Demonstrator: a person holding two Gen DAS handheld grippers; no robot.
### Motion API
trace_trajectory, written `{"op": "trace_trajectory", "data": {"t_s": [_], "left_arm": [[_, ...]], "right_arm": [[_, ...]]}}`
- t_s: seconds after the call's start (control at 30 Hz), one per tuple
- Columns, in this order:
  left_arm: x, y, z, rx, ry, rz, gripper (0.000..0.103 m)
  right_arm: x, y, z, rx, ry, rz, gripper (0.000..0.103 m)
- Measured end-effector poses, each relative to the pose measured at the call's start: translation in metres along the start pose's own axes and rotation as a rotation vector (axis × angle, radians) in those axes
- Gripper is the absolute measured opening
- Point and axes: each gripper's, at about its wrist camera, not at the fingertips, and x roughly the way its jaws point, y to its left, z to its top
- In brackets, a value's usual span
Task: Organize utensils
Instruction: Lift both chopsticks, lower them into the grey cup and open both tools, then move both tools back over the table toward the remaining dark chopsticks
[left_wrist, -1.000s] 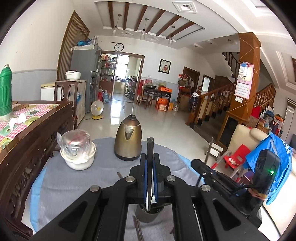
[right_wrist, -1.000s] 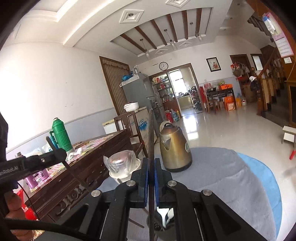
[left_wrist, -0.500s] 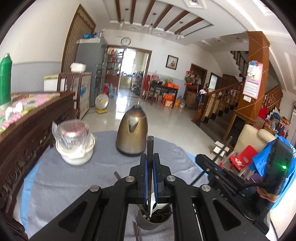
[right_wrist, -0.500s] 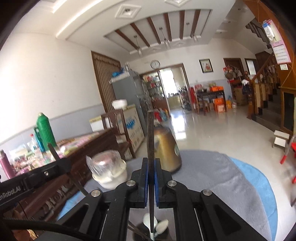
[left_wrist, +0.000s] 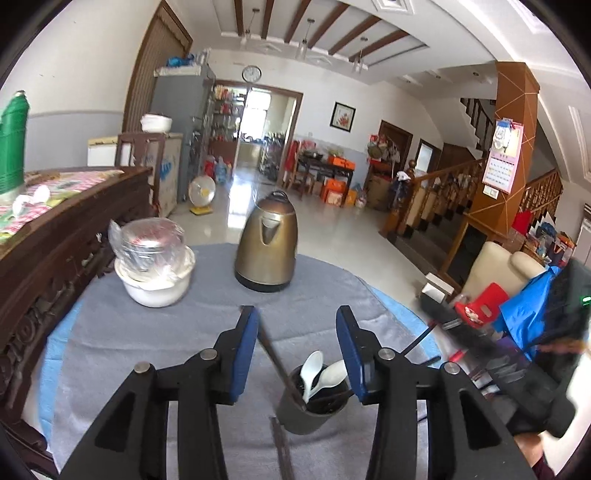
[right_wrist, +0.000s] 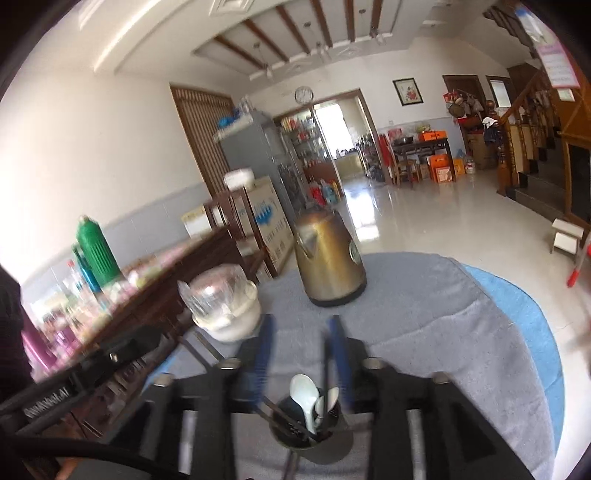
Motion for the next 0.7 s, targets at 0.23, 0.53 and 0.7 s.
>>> {"op": "trace_trajectory", "data": {"t_s": [0.23,0.53,0.7], "left_arm": [[-0.014,0.022,-0.038,-0.015,0.036,0.093,0.056],[0.013,0.043,-0.113,-0.082,0.268,0.165,0.056],[0.017,0.035,-0.145,-0.026,0.337,0.195,0.056]], "right_arm": [[-0.062,-0.005,-0.014,-0.015,-0.147,0.058,0.064],[-0.040,-0.035,-0.092,0.028,0.110,0.019,0.040],[-0.022,-0.056,-0.139,0.052,0.239,-0.016,0.040]]}}
